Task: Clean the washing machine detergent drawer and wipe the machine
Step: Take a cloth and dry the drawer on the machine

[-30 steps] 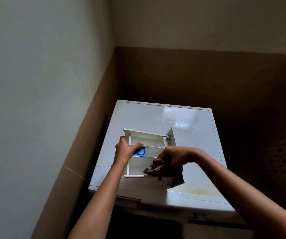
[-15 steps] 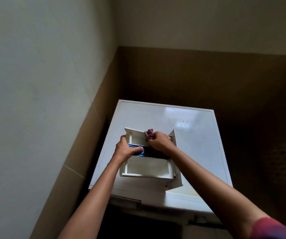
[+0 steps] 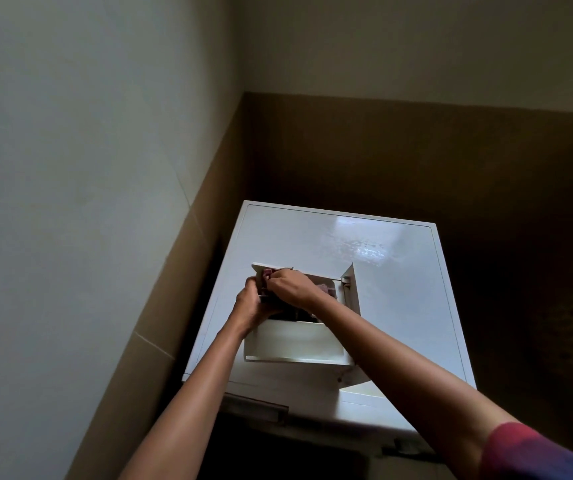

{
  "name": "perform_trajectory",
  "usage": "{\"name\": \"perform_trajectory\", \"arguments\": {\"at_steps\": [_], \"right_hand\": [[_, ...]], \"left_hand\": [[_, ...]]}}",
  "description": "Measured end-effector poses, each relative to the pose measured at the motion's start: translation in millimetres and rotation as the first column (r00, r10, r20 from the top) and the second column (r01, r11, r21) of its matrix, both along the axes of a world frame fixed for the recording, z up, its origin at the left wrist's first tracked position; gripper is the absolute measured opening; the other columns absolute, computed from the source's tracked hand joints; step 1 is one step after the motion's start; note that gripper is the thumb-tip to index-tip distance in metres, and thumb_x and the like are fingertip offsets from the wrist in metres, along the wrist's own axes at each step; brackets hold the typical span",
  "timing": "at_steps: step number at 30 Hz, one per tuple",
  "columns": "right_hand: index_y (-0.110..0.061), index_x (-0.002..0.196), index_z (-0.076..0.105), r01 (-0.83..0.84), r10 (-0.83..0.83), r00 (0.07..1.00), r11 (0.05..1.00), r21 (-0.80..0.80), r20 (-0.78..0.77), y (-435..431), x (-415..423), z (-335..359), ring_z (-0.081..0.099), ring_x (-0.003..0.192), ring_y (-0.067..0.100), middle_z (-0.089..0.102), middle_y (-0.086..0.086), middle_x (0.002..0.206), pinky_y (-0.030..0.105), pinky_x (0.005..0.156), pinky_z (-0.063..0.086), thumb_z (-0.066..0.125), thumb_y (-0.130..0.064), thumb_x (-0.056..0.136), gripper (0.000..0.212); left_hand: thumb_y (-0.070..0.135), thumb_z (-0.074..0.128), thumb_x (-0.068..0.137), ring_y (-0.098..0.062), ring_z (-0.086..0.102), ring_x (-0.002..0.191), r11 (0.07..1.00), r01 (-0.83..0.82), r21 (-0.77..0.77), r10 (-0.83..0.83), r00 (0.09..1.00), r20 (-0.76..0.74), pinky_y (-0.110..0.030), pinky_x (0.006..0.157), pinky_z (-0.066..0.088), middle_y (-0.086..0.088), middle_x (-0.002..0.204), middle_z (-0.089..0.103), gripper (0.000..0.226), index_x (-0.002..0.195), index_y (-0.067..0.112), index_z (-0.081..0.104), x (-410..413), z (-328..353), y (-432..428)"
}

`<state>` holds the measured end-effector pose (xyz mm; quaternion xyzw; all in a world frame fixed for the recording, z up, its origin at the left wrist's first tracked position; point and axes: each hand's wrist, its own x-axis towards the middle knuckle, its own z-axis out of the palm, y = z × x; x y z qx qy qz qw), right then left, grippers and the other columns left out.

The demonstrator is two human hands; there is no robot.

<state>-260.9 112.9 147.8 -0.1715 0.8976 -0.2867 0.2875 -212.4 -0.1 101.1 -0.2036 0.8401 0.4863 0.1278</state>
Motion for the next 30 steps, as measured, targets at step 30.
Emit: {"name": "perform_trajectory", "arguments": {"at_steps": [30], "right_hand": [[-0.011,0.069,0.072,0.030,0.415,0.786,0.714,0.700,-0.457,84,14,-31,0.060,0.067,0.028,0.064,0.009,0.070,0.035,0.078,0.048,0.077,-0.024,0.050,0.024]], "left_hand": [[0.040,0.086,0.063,-0.025,0.051,0.112,0.999,0.044,-0.029,-0.044,0.999,0.003,-0.032,0.091,0.049,-0.012,0.128,0.051,0.101,0.142,0.010,0.032,-12,3,-1]]}}
